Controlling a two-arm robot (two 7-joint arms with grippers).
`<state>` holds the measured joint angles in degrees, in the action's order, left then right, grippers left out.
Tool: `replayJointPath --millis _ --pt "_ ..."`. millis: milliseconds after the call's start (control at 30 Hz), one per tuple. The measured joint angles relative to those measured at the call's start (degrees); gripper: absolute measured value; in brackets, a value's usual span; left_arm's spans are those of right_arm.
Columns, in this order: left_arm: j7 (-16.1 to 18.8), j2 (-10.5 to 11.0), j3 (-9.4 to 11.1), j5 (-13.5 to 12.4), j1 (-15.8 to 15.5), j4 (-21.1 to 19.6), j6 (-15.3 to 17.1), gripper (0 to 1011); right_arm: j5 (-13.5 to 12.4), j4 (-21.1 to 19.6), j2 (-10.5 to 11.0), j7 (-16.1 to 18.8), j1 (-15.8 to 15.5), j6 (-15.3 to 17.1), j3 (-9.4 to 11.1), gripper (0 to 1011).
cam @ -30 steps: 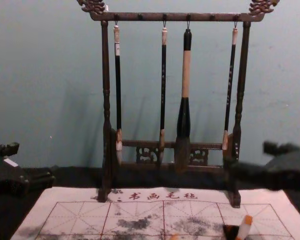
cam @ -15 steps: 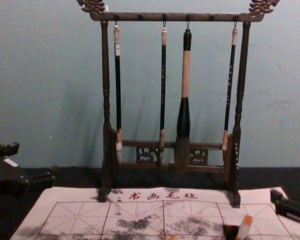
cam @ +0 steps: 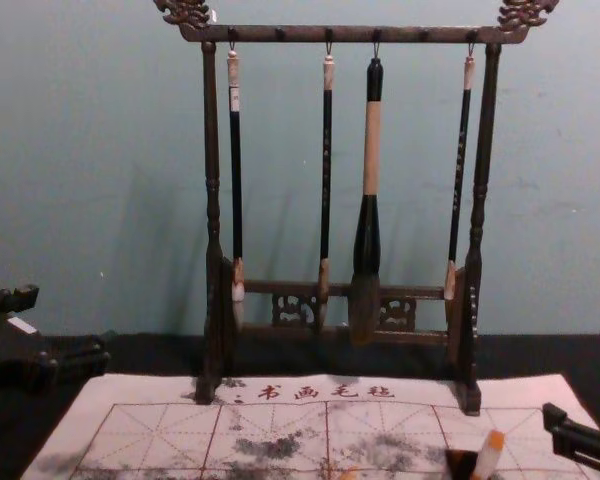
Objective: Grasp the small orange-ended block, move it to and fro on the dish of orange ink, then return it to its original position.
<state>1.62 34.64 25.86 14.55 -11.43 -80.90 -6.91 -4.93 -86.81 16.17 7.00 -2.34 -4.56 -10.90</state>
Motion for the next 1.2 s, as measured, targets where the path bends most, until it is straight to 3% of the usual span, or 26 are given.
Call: replayJointPath --millis 1200 --pt "0.00 0.00 0.00 0.00 0.00 0.00 0.00 1001 -0.30 -0.42 0.09 -0.08 -0.10 -0.22 0.08 1000"
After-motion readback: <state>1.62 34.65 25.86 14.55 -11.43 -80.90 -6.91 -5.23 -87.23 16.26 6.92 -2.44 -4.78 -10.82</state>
